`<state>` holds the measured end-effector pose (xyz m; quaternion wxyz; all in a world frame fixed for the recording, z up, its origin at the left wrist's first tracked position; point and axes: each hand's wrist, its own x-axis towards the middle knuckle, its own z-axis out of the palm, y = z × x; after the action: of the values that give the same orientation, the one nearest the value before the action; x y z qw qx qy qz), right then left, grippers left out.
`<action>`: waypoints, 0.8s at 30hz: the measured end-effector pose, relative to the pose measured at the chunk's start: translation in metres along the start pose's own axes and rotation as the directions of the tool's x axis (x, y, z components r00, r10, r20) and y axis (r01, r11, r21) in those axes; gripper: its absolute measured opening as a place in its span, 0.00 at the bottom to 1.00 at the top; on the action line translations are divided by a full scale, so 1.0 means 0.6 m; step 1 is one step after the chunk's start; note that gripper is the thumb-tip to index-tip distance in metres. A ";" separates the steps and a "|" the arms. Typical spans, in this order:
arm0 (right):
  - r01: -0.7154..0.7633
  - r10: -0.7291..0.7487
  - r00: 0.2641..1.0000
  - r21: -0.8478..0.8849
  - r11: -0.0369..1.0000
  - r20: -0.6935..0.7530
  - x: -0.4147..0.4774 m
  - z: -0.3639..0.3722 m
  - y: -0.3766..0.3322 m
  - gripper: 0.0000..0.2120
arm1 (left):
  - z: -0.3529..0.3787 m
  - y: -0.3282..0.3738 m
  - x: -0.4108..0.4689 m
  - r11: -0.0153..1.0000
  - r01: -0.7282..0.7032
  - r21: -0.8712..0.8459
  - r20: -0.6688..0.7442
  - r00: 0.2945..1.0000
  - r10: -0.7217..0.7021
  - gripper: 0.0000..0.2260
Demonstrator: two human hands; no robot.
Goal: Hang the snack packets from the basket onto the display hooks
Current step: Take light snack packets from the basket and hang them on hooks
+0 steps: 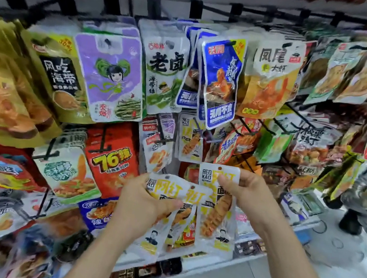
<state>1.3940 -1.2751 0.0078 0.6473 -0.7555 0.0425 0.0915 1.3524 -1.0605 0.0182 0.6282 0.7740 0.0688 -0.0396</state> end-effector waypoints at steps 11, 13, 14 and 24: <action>-0.045 0.059 0.997 0.245 0.969 -0.050 0.149 0.051 0.014 0.06 | 0.059 -0.056 0.086 0.992 0.061 -0.108 -0.053 0.996 -0.067 0.13; -0.046 0.059 0.997 0.256 0.966 -0.042 0.155 0.056 0.015 0.09 | 0.065 -0.059 0.088 0.989 0.061 -0.134 -0.056 0.996 -0.069 0.12; -0.049 0.062 0.997 0.266 0.963 -0.040 0.157 0.056 0.017 0.11 | 0.067 -0.061 0.089 0.988 0.061 -0.140 -0.062 0.996 -0.070 0.12; -0.069 0.099 0.988 0.242 0.968 -0.116 0.182 0.069 0.020 0.11 | 0.071 -0.053 0.106 0.995 -0.013 -0.103 -0.169 0.986 -0.004 0.11</action>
<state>1.4956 -1.2304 -0.0307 0.7245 -0.6745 0.1262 0.0649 1.4114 -1.0924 -0.0308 0.6595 0.7410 0.1222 0.0314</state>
